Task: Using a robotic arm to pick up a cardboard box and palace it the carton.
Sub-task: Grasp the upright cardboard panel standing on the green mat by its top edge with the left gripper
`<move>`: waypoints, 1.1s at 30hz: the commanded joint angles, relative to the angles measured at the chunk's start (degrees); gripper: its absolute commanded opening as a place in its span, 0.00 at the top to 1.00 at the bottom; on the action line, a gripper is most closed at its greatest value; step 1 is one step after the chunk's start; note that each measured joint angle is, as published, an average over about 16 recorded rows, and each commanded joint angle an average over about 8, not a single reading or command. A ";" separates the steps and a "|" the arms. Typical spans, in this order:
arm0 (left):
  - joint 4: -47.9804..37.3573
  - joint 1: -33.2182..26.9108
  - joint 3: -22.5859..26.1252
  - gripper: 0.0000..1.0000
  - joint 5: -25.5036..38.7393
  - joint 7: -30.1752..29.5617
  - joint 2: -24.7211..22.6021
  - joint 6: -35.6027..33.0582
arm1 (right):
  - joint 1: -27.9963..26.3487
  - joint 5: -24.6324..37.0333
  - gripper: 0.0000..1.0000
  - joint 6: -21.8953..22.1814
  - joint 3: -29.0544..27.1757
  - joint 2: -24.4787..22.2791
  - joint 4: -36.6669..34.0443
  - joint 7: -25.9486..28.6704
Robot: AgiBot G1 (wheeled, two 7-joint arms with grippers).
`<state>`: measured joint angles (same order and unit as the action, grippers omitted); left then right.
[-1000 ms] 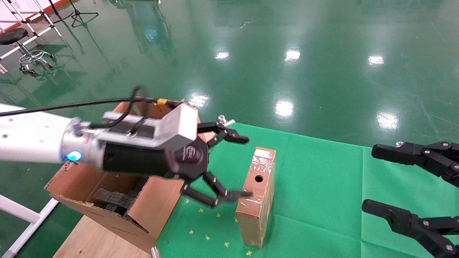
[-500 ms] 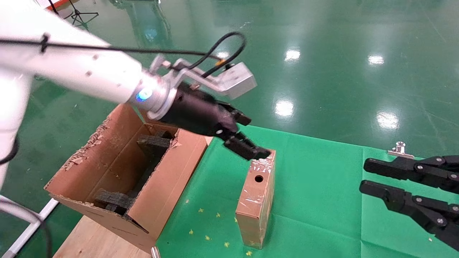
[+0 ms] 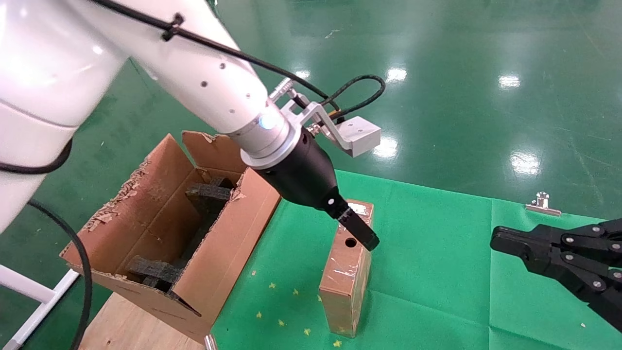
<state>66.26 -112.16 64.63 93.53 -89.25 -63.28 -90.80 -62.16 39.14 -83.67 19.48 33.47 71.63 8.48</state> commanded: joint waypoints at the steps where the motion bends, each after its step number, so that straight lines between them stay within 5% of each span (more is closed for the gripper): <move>1: -1.34 -1.04 2.49 0.00 -1.44 -2.45 -1.08 0.18 | 0.00 0.00 1.00 0.00 0.00 0.00 0.00 0.00; 19: -7.41 2.07 9.17 0.00 -0.28 -4.37 -4.80 3.48 | 0.00 -0.01 0.97 0.01 0.00 0.00 0.00 0.00; 25: -8.36 2.49 9.36 0.01 -0.68 -3.15 -5.19 3.73 | 0.02 -0.01 0.27 0.02 0.00 -0.01 -0.02 -0.01; 28: -8.32 2.52 9.28 0.27 -0.72 -3.33 -5.15 3.75 | 0.02 -0.02 0.00 0.02 0.00 -0.01 -0.02 -0.01; 33: -8.11 2.50 9.21 0.88 -0.64 -3.60 -5.04 3.72 | 0.02 -0.02 0.00 0.02 0.00 -0.01 -0.02 -0.01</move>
<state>58.13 -109.68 73.85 92.89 -92.82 -68.33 -87.08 -62.15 39.12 -83.65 19.48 33.46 71.61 8.47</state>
